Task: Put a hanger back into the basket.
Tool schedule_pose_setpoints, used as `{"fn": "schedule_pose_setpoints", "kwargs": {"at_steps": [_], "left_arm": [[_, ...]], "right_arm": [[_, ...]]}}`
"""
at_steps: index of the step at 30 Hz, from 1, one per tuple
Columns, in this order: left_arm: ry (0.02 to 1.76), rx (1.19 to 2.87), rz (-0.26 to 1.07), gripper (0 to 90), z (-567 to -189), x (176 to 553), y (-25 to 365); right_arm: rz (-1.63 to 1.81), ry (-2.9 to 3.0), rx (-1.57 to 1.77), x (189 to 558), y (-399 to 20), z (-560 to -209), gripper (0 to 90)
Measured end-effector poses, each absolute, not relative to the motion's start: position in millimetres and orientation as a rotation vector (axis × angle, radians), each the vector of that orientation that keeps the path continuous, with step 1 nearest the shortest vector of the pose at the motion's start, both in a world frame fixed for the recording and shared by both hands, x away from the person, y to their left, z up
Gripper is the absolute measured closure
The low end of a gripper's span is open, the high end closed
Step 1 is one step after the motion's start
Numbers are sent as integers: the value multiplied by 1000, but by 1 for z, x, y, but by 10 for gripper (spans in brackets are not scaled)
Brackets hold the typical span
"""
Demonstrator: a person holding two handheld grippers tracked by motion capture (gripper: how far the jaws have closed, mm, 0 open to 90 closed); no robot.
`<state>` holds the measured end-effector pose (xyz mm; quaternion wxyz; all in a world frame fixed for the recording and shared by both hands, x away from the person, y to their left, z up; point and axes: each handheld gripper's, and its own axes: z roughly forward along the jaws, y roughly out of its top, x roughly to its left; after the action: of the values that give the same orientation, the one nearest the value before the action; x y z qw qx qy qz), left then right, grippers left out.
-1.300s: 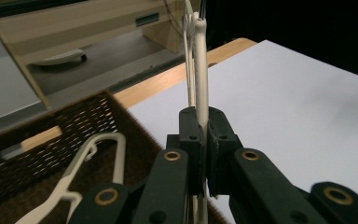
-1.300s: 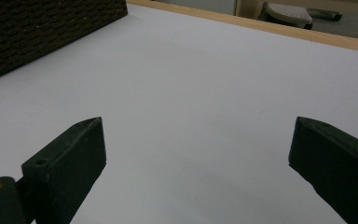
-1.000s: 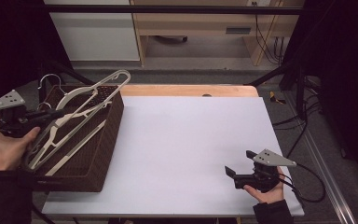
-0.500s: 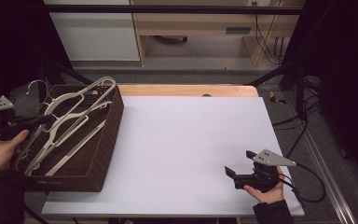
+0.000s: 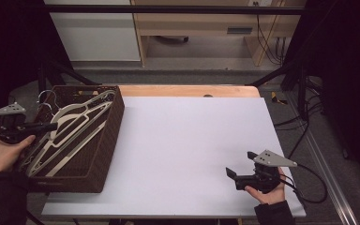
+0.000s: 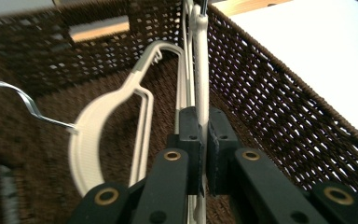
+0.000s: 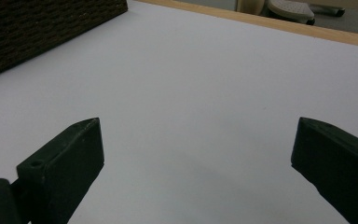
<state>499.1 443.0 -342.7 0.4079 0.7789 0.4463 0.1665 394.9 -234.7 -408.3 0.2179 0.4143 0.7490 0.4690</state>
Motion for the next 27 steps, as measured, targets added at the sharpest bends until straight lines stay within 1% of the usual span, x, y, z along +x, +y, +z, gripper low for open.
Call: {"fn": "schedule_pose_setpoints", "kwargs": {"at_steps": [2, 4, 10, 11, 12, 15, 16, 17, 18, 20, 21, 22, 23, 25, 27], "left_arm": [[1148, 2007, 405, 864, -351, 503, 438], [1167, 2014, 389, 863, -358, 506, 435], [1255, 1953, 336, 849, -379, 506, 446], [1255, 1953, 336, 847, -379, 506, 446], [1291, 1912, 365, 845, -382, 506, 449], [1338, 1910, 362, 823, -383, 507, 451], [1395, 1950, 399, 799, -383, 509, 450], [1413, 1962, 416, 750, -384, 509, 450], [1433, 1960, 433, 712, -385, 509, 450], [1457, 1939, 487, 669, -385, 507, 449], [1463, 1937, 523, 629, -383, 506, 449], [1468, 1922, 576, 575, -380, 504, 450], [1472, 1895, 609, 545, -376, 502, 451], [1451, 1838, 637, 526, -368, 497, 450], [1406, 1813, 651, 472, -360, 492, 446]], "right_arm": [[1300, 2071, 1149, 395, -235, -408, 24], [1296, 2072, 1145, 394, -236, -408, 24], [1295, 2066, 1150, 395, -235, -408, 20], [1295, 2066, 1150, 395, -235, -408, 20], [1300, 2065, 1154, 395, -235, -409, 18], [1302, 2064, 1154, 395, -234, -409, 17], [1298, 2064, 1151, 395, -235, -409, 17], [1301, 2064, 1153, 395, -234, -409, 18], [1302, 2064, 1152, 395, -235, -409, 18], [1301, 2065, 1152, 395, -235, -409, 17], [1299, 2065, 1151, 395, -235, -409, 18], [1297, 2065, 1150, 395, -235, -409, 17], [1299, 2065, 1150, 395, -235, -409, 18], [1301, 2061, 1148, 395, -235, -409, 18], [1301, 2059, 1144, 394, -236, -408, 18]]}}
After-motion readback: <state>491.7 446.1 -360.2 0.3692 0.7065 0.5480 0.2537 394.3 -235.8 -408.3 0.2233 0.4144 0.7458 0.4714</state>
